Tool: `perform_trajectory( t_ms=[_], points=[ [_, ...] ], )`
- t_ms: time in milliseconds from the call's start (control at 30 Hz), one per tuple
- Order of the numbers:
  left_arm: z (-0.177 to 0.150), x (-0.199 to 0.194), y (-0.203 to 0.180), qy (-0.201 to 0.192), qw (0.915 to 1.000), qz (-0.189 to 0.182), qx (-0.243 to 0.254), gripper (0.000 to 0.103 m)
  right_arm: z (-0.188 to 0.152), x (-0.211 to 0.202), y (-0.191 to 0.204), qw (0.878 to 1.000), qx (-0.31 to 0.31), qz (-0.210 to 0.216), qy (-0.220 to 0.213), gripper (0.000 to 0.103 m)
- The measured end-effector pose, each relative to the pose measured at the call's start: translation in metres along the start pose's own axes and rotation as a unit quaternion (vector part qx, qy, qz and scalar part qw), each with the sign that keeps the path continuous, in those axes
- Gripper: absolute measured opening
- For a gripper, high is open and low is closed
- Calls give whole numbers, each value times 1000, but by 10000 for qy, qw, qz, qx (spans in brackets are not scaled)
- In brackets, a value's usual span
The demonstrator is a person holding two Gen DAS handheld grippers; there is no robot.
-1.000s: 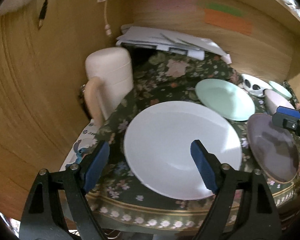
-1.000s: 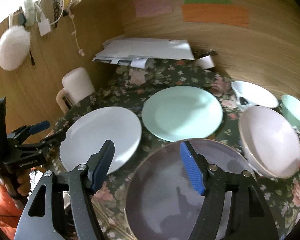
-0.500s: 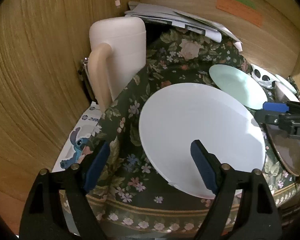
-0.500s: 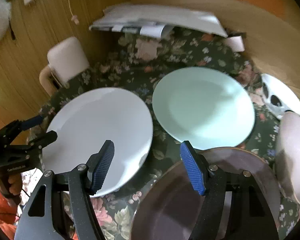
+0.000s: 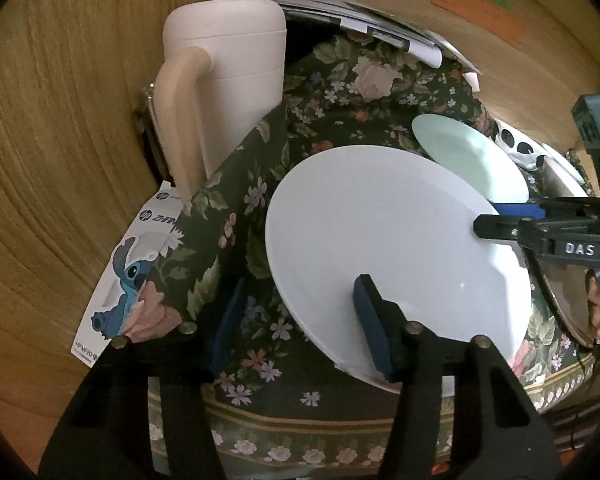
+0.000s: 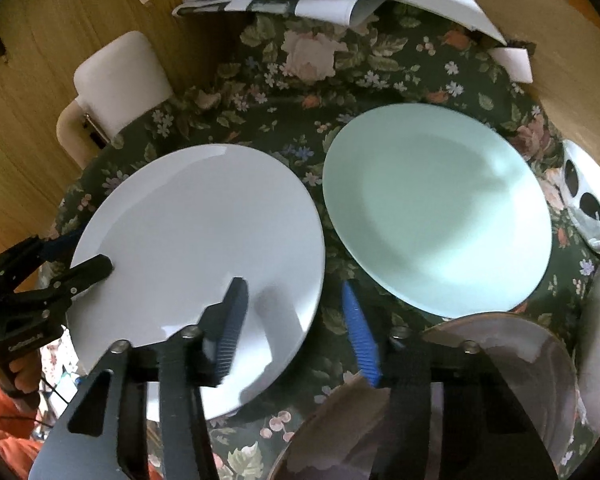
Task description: Organize plates and bowls
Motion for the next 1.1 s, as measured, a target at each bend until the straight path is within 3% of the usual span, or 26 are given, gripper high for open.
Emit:
perform_trajectory(
  t_ms=[167, 433, 1100],
  points=[
    [0, -2, -3, 18, 9999, -134, -19, 46, -2, 9, -1, 9998, 112, 113, 124, 29],
    [3, 2, -6, 23, 9997, -230, -68, 37, -1, 17, 1, 9991, 204, 296, 212, 28],
    [6, -1, -4, -59, 9992, -42, -391, 36, 5, -1, 9, 9999, -109, 118, -42, 27]
  ],
)
Point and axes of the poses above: each gripper's, at about its wrist camera, not at the fingertips, and x roughly the way its jaws point, y to its left, z to its top, the point moved 9 cm from there along x, roughly the way its jaws point, and after that the axes turned 4 degrees about -y, right-handed, at the moved point
